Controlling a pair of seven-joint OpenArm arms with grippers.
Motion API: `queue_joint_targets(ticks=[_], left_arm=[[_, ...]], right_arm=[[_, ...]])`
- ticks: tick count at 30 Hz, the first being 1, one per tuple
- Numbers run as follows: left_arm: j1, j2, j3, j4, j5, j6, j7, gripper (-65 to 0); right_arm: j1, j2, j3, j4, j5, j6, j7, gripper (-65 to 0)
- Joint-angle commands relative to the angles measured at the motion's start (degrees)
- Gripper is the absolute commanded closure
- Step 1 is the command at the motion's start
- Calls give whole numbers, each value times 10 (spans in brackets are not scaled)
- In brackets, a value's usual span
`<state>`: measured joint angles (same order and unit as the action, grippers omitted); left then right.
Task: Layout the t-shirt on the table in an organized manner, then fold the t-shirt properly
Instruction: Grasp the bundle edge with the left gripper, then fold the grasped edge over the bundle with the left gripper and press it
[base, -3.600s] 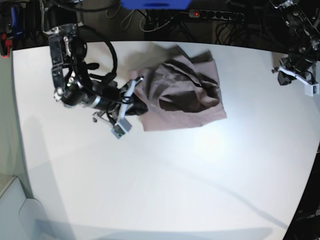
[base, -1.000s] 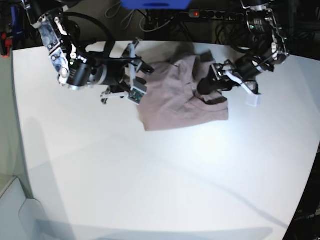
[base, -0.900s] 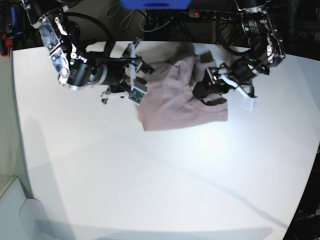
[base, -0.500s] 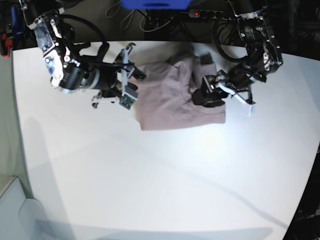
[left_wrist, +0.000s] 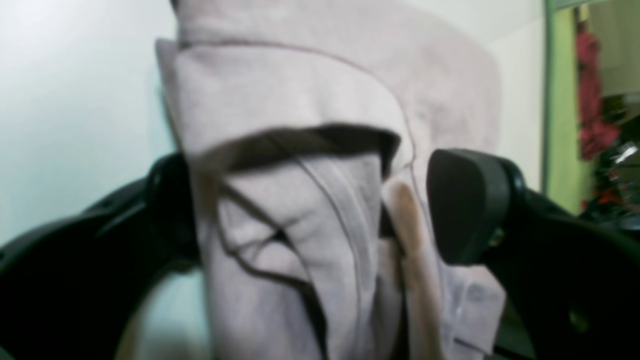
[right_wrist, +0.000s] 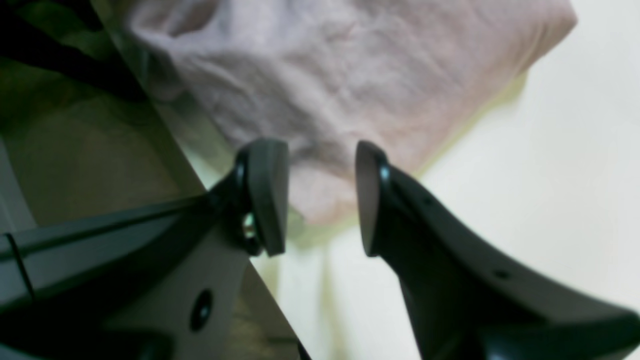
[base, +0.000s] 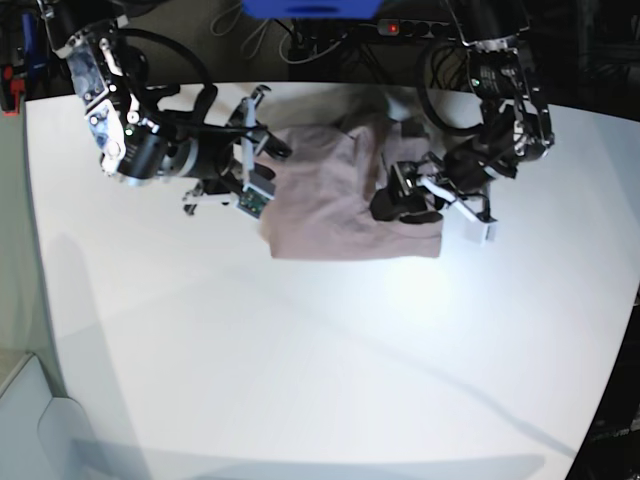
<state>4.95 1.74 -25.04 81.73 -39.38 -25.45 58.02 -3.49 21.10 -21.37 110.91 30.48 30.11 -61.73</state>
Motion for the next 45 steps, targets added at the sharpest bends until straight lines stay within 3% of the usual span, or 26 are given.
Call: queue_joint_targets(ticks=[1, 8, 13, 14, 20, 24, 30, 36, 41, 45], left_arm=[[7, 1, -2, -19, 50, 17, 41, -650], [-1, 0, -3, -25, 49, 15, 41, -629], [-16, -11, -1, -29, 53, 17, 42, -201], [-17, -13, -1, -35, 51, 16, 42, -169], [-31, -31, -1, -76, 53, 16, 43, -133], [-53, -58, 49, -107, 53, 18, 43, 0], [-124, -103, 190, -173, 53, 16, 41, -2], [-236, -145, 406, -190, 70, 16, 17, -2], [-308, -140, 573, -198, 170, 16, -40, -2], [-330, -106, 658, -201, 245, 16, -105, -2]], right_arm=[[6, 3, 3, 10, 9, 4, 9, -233], [6, 3, 4, 10, 9, 4, 9, -233], [-2, 2, 4, 11, 9, 4, 10, -233], [-2, 2, 4, 11, 9, 4, 10, -233], [-13, 3, 13, 32, 9, 4, 9, -232], [-31, 3, 56, 39, 9, 4, 9, -232], [-62, 3, 131, 39, 9, 4, 11, -232], [-98, 3, 210, 39, 9, 4, 12, -232], [-123, 1, 280, 39, 9, 4, 12, -232], [-144, 0, 337, 39, 9, 4, 12, -232]])
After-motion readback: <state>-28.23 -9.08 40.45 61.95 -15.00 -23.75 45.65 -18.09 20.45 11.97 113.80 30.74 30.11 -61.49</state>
